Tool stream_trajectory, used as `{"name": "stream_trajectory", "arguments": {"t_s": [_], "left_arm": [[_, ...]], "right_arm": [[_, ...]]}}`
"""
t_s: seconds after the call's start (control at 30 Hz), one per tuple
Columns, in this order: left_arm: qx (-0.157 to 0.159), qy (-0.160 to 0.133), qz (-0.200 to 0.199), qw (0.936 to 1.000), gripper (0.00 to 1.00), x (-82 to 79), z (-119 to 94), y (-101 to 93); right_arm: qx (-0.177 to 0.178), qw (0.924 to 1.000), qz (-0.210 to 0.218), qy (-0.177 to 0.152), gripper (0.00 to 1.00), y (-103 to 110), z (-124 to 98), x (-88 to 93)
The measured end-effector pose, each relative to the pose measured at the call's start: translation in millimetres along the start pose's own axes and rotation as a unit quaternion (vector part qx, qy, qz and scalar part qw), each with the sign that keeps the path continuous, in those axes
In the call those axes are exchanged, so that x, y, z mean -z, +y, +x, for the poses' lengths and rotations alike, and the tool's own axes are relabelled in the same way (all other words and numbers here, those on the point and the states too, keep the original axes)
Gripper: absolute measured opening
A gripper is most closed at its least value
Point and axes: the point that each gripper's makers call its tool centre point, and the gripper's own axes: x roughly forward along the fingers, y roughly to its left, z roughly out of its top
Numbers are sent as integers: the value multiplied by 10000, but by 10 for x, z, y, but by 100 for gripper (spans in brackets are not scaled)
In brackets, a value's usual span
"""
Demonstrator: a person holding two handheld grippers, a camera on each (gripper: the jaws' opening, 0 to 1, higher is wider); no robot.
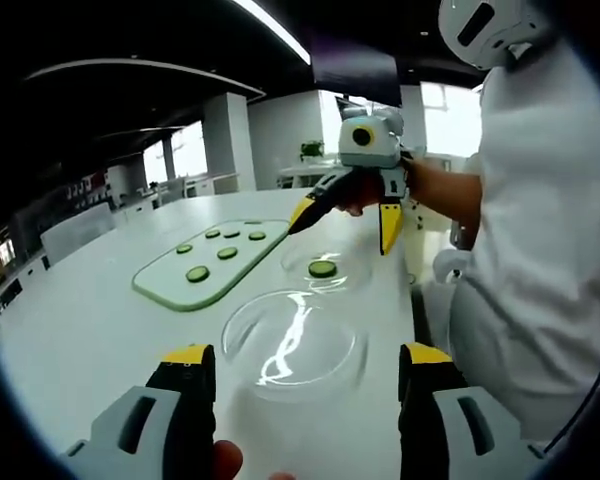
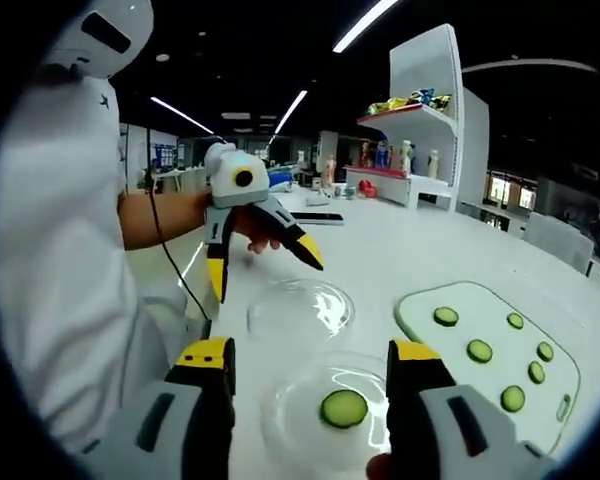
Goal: Open the petri dish lid, add cucumber slices into the petri dish, and close the lid
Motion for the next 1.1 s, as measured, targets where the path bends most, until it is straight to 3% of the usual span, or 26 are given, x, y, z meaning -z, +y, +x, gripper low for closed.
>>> {"name": "stream_trajectory", "arguments": {"t_s": [0.43, 0.77, 1.1], "left_arm": [[-30, 42, -20, 10000, 77, 31, -29, 22], [3, 28, -132, 9999, 84, 51, -17, 45], [-2, 62, -102, 9999, 83, 118, -31, 102]], "right_arm": [[-145, 9999, -55, 57, 66, -4, 126, -3], [-393, 9987, -138, 298, 71, 82, 257, 29], [-525, 9968, -271, 529, 72, 95, 372, 50]]}}
